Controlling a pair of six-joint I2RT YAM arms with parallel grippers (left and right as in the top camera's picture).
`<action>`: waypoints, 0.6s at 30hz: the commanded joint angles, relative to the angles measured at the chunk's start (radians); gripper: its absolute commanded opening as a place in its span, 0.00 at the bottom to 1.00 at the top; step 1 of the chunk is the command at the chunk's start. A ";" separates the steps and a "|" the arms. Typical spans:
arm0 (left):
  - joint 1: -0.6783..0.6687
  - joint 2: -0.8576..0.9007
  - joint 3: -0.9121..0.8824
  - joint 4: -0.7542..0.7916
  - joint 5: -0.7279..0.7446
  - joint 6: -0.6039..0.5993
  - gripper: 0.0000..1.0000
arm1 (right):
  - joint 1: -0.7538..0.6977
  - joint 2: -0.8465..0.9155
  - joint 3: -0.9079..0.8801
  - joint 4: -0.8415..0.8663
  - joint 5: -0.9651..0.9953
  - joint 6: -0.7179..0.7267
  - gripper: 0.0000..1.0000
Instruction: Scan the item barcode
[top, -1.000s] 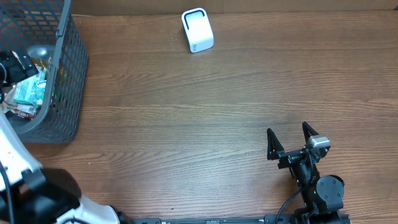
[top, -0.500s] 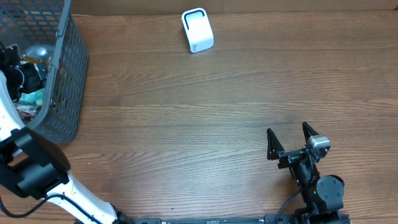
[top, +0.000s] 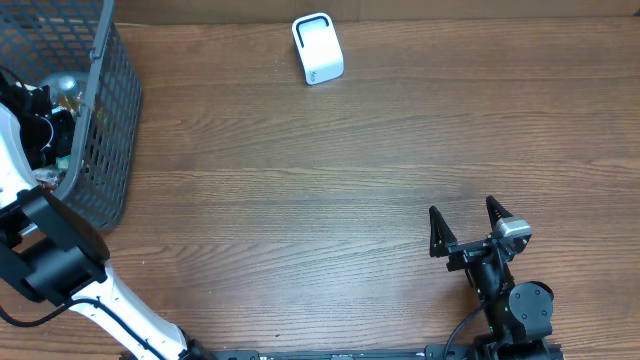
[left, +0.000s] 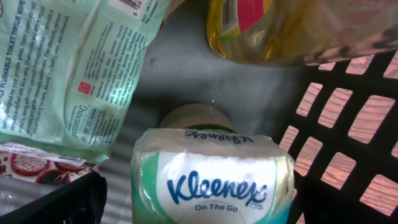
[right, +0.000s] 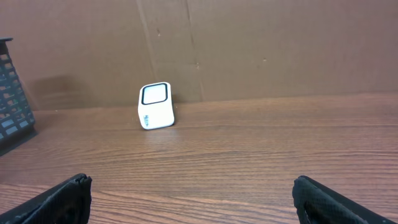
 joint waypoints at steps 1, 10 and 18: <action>0.001 0.023 -0.008 0.010 0.023 0.030 1.00 | -0.003 -0.007 -0.011 0.007 -0.001 -0.004 1.00; 0.001 0.023 -0.112 0.074 0.010 0.029 1.00 | -0.003 -0.007 -0.011 0.007 -0.001 -0.004 1.00; -0.003 0.023 -0.153 0.116 0.002 0.029 0.80 | -0.003 -0.007 -0.011 0.007 -0.001 -0.004 1.00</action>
